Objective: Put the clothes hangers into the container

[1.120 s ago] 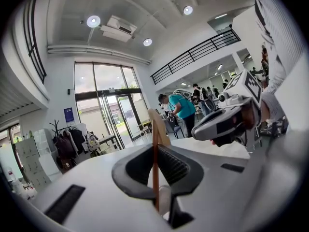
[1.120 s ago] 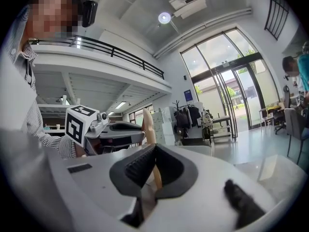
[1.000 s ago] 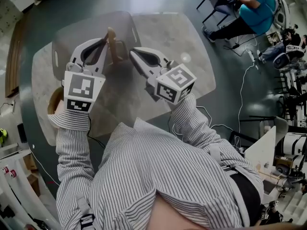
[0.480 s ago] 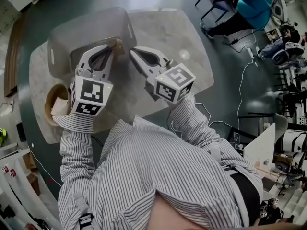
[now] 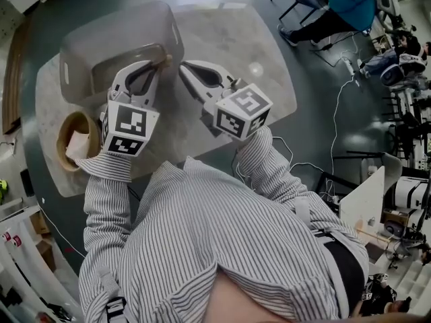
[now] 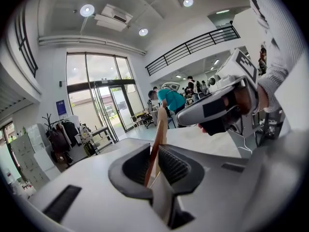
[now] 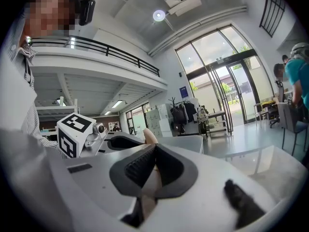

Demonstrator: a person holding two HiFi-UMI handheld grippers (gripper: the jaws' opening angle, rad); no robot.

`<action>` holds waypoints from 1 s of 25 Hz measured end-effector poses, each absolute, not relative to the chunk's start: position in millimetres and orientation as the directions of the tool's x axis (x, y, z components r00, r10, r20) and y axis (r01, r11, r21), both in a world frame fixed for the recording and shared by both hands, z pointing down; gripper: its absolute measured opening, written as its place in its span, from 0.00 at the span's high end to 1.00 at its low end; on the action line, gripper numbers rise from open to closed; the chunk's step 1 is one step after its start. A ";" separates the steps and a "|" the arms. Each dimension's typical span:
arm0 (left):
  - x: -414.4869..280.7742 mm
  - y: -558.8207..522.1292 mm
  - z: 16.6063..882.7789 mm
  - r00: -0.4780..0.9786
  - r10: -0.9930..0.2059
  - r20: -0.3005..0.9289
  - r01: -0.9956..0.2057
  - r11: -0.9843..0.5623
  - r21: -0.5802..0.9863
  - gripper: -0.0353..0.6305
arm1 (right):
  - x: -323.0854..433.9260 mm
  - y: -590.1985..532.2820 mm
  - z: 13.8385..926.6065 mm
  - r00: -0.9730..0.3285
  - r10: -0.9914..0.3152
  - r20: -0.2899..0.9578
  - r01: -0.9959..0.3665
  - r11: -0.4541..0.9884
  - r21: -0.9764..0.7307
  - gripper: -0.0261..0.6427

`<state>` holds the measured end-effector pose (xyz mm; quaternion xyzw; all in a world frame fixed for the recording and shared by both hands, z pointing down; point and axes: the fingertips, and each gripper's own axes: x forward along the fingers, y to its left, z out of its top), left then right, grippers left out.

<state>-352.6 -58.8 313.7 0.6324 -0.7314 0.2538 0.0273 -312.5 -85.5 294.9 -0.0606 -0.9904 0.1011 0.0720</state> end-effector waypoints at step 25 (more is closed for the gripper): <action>-344.1 -76.9 348.5 -0.108 -0.885 0.452 -0.977 0.009 -0.214 0.85 | -313.5 -101.1 294.3 -0.989 0.099 0.111 0.073 0.973 -0.218 0.94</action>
